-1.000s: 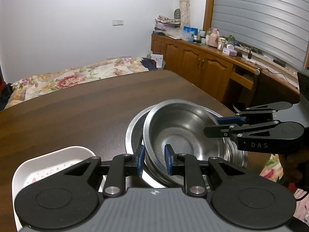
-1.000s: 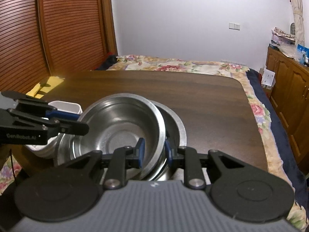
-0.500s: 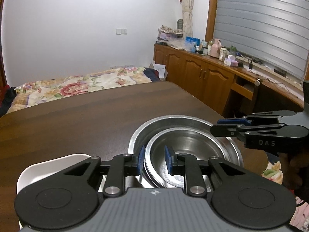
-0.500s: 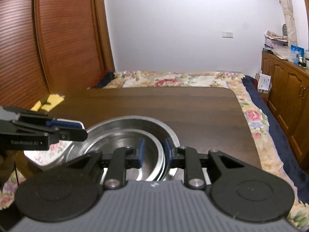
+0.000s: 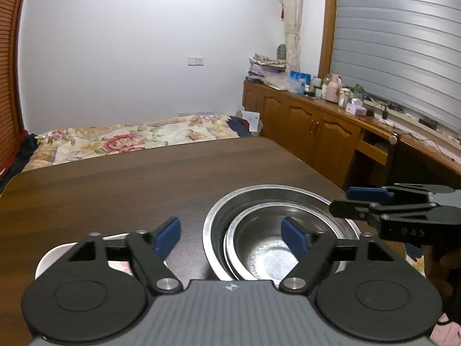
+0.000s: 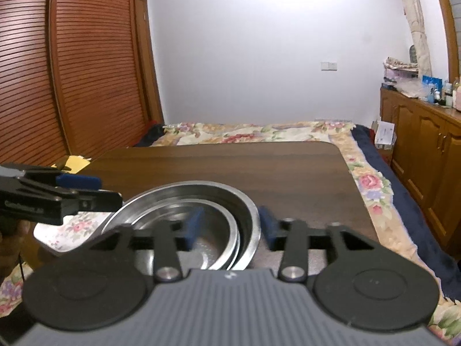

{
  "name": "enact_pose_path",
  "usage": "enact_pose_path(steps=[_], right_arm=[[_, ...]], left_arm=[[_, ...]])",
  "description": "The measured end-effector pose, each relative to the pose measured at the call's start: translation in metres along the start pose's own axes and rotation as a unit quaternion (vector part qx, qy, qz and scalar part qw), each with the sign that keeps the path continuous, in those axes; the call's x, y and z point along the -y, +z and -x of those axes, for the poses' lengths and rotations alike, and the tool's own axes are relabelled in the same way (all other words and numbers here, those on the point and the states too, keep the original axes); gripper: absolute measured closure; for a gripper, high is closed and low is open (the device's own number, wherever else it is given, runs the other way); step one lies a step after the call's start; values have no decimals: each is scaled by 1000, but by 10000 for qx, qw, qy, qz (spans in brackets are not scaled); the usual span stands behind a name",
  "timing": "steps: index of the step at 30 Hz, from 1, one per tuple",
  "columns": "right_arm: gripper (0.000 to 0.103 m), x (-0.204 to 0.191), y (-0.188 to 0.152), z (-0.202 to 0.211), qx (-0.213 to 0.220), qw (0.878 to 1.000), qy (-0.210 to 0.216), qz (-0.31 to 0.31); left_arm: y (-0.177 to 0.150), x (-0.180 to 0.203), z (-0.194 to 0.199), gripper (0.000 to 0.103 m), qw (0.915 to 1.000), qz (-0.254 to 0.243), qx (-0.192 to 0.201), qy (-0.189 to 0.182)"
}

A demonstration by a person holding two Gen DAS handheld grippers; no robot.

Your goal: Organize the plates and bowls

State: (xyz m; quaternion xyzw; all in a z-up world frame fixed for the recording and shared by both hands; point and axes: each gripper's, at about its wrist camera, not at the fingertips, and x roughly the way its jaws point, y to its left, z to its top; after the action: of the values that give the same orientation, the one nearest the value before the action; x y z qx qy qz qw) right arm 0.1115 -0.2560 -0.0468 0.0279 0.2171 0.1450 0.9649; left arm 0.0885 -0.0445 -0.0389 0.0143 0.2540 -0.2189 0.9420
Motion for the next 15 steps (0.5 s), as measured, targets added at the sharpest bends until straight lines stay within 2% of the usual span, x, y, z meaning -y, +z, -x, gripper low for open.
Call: enact_pose_path(steps=[1,3,6,15], right_arm=[[38,-1,-1,0,77,10000,-55,27],[33,-3,-4,0,187,9997,-143,87],[28,-4,-9,-4,301,9993,-179,93],[28,-1,-27,-14,272,9992,-176,-241]], left_arm=[[-1,0,0,19,10000,24,19,21],[-4,-1,0,14,9999,73,80,68],[-8,0,-2,13,9997,112,166,123],[-18,7,-10,15,9996,130,146,197]])
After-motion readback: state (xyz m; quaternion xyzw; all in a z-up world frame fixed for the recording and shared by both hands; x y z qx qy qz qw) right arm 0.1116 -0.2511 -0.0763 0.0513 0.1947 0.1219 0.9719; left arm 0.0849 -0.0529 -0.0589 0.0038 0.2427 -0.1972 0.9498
